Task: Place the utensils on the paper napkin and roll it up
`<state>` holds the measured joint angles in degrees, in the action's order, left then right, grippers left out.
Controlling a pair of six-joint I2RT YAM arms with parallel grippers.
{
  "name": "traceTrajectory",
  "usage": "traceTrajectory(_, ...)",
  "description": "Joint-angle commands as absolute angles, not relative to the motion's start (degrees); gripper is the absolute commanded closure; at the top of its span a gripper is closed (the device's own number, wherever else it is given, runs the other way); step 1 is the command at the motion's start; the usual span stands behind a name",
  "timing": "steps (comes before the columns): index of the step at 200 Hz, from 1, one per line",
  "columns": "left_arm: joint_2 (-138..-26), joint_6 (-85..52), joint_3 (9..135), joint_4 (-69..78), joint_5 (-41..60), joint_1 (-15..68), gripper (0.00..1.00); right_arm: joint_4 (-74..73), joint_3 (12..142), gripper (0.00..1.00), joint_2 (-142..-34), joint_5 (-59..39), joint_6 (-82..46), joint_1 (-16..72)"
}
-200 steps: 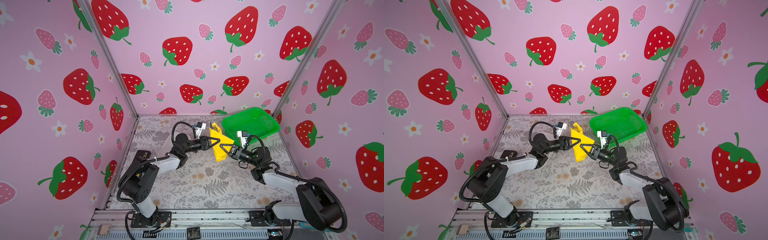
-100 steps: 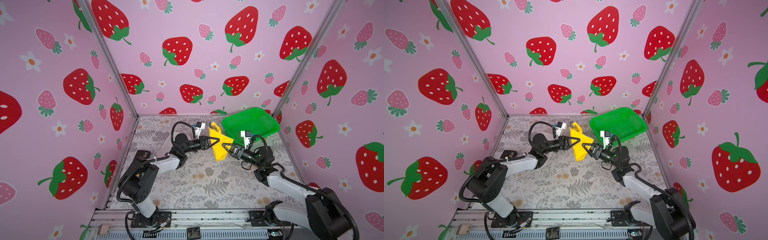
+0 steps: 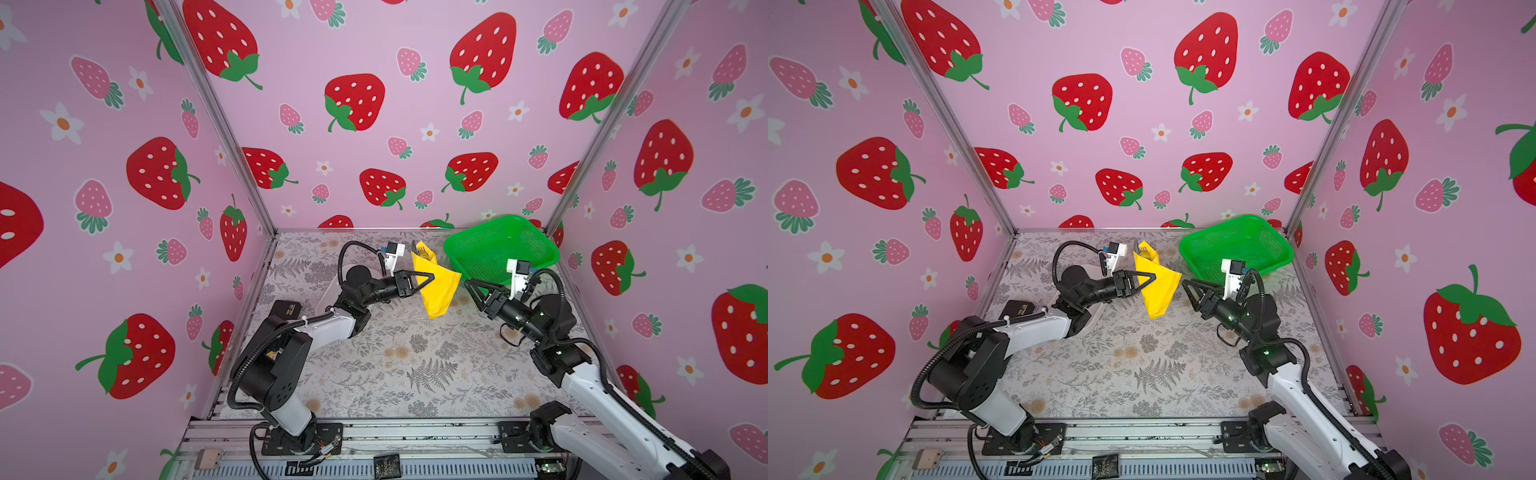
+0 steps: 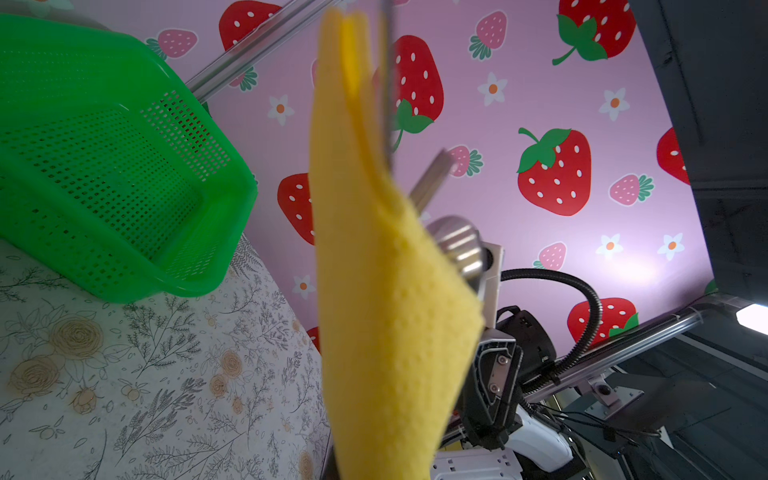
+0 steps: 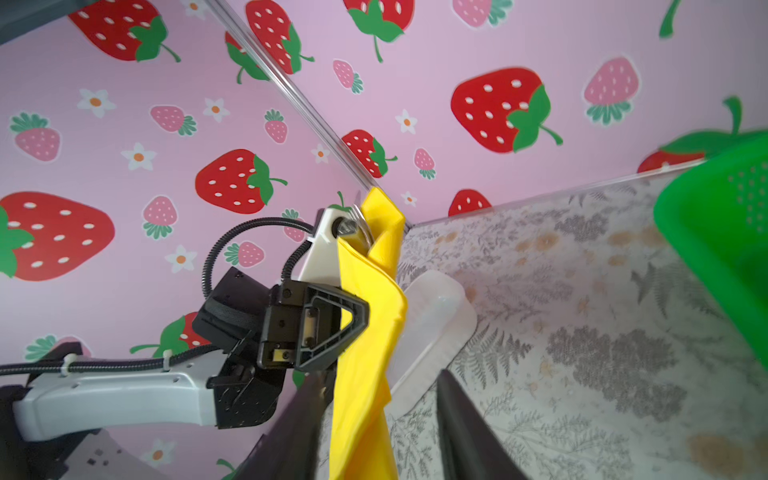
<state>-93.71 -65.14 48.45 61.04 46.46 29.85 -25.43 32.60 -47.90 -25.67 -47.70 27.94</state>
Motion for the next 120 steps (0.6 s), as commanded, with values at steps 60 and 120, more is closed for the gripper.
traceTrajectory(60,-89.8,-61.7,49.0,59.3,45.1,29.6,1.0,-14.0,43.9,0.79,-56.0,-25.1,-37.4,37.8)
traceTrajectory(120,-89.3,-62.7,49.1,60.2,45.5,29.6,1.0,-7.4,47.5,0.76,-62.6,-15.4,-35.7,40.6)
